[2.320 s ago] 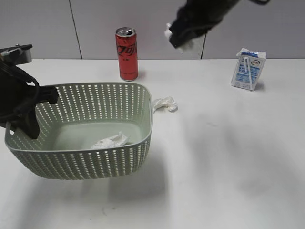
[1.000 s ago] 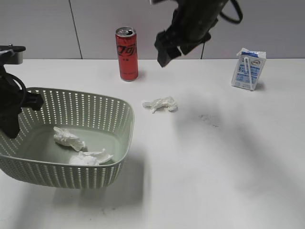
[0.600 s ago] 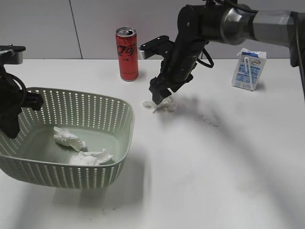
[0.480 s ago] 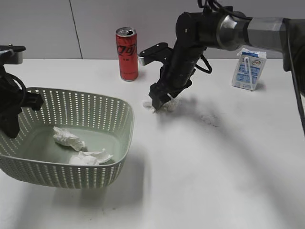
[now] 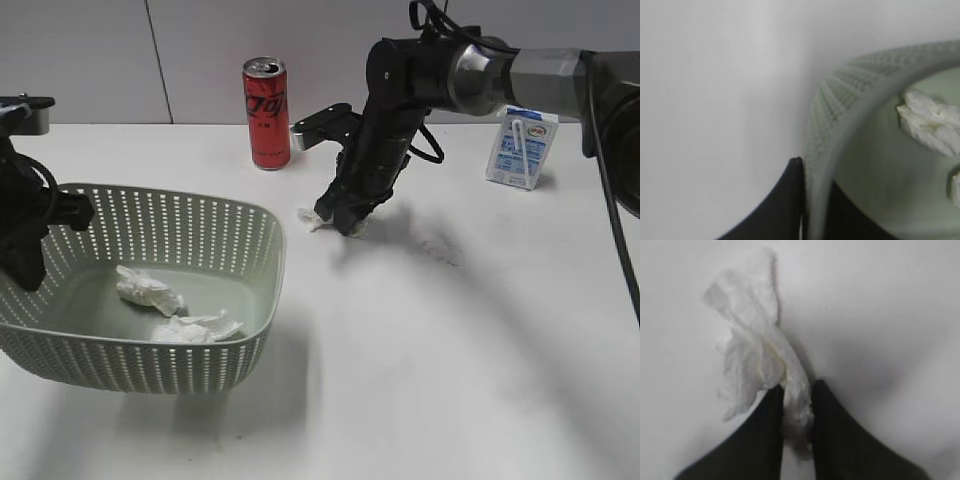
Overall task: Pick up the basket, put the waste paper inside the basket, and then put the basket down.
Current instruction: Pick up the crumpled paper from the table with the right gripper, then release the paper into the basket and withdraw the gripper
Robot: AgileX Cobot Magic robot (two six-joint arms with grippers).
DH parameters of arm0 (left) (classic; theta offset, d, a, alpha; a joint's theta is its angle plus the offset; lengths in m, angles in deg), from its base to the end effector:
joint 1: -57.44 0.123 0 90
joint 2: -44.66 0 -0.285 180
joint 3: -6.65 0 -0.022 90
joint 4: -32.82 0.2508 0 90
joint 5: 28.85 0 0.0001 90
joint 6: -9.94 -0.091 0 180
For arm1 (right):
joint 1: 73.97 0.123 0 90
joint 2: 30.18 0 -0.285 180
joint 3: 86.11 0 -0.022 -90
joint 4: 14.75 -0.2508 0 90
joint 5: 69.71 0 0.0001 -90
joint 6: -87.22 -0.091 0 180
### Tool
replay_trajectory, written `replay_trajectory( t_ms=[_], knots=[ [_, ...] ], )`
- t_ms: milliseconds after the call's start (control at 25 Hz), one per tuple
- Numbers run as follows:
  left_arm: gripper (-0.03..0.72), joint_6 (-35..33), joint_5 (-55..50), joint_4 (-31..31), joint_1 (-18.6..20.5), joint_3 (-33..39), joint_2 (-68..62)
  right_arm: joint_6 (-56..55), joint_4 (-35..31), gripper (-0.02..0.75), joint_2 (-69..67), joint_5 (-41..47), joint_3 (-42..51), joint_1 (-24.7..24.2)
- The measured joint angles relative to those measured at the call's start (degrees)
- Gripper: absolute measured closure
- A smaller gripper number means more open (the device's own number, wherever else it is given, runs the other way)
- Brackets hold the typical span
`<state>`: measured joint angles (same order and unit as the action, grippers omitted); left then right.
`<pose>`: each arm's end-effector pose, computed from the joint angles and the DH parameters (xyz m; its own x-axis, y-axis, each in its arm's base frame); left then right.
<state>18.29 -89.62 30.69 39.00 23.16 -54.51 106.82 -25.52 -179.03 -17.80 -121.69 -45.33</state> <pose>0.2709 -0.0934 0.2247 -0.9860 0.1569 -0.0561 0.1593 0.9863 -0.0421 0.4383 0.2546 0.1047 -0.7116 -0.6404 -0.2891 -0.6844 0.7248 0.0793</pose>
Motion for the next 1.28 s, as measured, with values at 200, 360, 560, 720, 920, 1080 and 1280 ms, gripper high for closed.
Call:
replay_trajectory(
  t_ms=[200, 360, 560, 720, 920, 1080, 1280],
  knots=[
    [0.683, 0.00, -0.13, -1.32, 0.00, 0.00, 0.00, -2.20, 0.50, 0.724, 3.00, 2.26, -0.11, 0.00],
    [0.683, 0.00, -0.04, -1.94, 0.00, 0.00, 0.00, -2.45, -0.65, 0.726, 13.46, 3.90, -0.11, 0.25],
    [0.683, 0.00, 2.98, -4.97, 0.00, 0.00, 0.00, -4.37, -1.08, 0.727, 28.08, 6.01, -0.55, 4.79],
    [0.683, 0.00, 5.95, -7.53, 0.00, 0.00, 0.00, -10.85, -1.13, 0.728, 31.40, 10.79, -0.22, 11.34],
    [0.683, 0.00, 6.46, -7.95, 0.00, 0.00, 0.00, -15.89, -1.06, 0.726, 30.85, 6.66, 7.79, 19.44],
    [0.683, 0.00, 6.40, -7.97, 0.00, 0.00, 0.00, -18.24, -1.96, 0.614, 29.77, 1.25, 15.79, 22.55],
    [0.683, 0.00, 6.40, -8.32, 0.00, 0.00, 0.00, -19.06, 0.13, 0.227, 27.77, 1.91, 17.95, 22.54]
  ],
)
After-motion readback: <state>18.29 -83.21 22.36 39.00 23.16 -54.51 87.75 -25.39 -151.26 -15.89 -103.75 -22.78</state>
